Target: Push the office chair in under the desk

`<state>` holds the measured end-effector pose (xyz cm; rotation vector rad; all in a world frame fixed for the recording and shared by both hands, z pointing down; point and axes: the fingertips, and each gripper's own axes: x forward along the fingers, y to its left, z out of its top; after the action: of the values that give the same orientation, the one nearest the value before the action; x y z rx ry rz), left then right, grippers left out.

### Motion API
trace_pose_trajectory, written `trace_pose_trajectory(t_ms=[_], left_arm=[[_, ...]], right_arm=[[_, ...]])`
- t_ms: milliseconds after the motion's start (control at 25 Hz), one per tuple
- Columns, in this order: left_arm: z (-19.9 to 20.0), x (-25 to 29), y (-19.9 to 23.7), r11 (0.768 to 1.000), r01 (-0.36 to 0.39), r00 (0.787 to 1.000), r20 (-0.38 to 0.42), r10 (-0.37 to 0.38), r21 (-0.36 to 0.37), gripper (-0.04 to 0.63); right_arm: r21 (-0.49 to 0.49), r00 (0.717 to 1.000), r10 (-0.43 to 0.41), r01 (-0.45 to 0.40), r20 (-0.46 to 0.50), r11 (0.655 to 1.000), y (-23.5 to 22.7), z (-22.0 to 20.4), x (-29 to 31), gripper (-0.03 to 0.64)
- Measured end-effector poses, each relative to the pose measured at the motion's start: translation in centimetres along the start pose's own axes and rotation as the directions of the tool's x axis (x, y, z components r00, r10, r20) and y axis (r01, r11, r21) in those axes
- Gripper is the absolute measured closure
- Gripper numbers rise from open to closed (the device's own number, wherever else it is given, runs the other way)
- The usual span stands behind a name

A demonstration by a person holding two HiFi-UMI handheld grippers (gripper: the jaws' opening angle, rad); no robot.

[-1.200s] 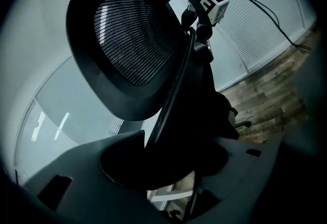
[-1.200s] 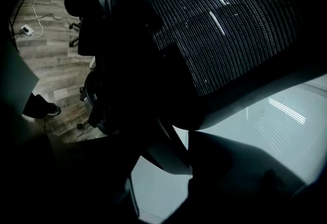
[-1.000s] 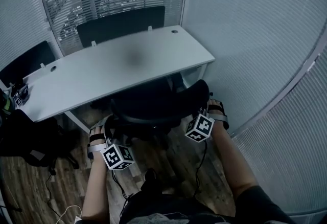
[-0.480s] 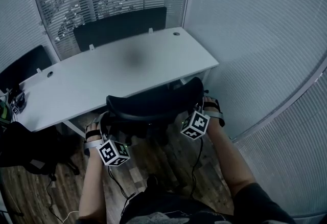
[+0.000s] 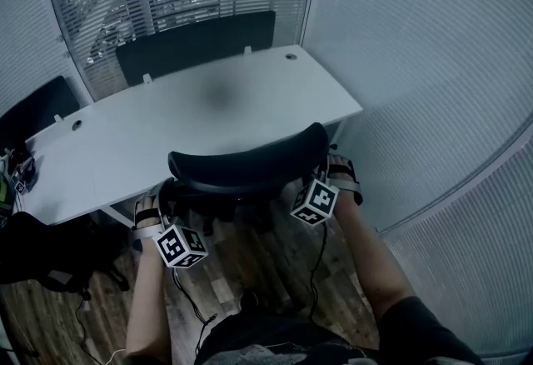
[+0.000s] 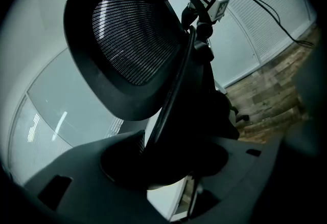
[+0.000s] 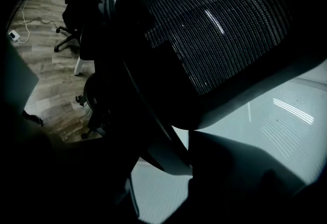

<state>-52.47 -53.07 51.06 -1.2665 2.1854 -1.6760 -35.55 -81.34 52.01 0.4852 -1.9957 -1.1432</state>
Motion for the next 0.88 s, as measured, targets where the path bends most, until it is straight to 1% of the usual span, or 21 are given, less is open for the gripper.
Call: trace_pose_trajectory(t_ms=[280,400,520,680,880], left_arm=[[-0.7,2.4,1.4,1.0,-0.013,1.0,0.008,0.013,0.005,0.351],[-0.8,2.8,1.6,1.0,-0.014,1.0,0.025,0.014,0.009,0.351],[-0.5,3.0,1.5,1.0,-0.025,0.999,0.044,0.025,0.018,0.354],[0.0,3.3,1.2,0.999,-0.039,0.998,0.046,0.037,0.024,0.354],[-0.2,3.2,1.6,0.999,-0.028,0.999,0.037,0.028,0.017,0.354]], right_arm=[[0.001,1.0,-0.01,0.01,-0.001,1.0,-0.7,1.7,2.2,0.328],[-0.004,1.0,-0.02,0.02,-0.008,1.0,-1.1,2.2,2.8,0.328],[-0.01,0.999,-0.031,0.03,-0.031,0.999,-1.5,2.0,3.5,0.328],[-0.015,0.999,-0.04,0.04,-0.03,0.999,-1.4,1.4,4.2,0.328],[-0.027,0.998,-0.054,0.053,-0.044,0.998,-1.9,1.9,4.0,0.328]])
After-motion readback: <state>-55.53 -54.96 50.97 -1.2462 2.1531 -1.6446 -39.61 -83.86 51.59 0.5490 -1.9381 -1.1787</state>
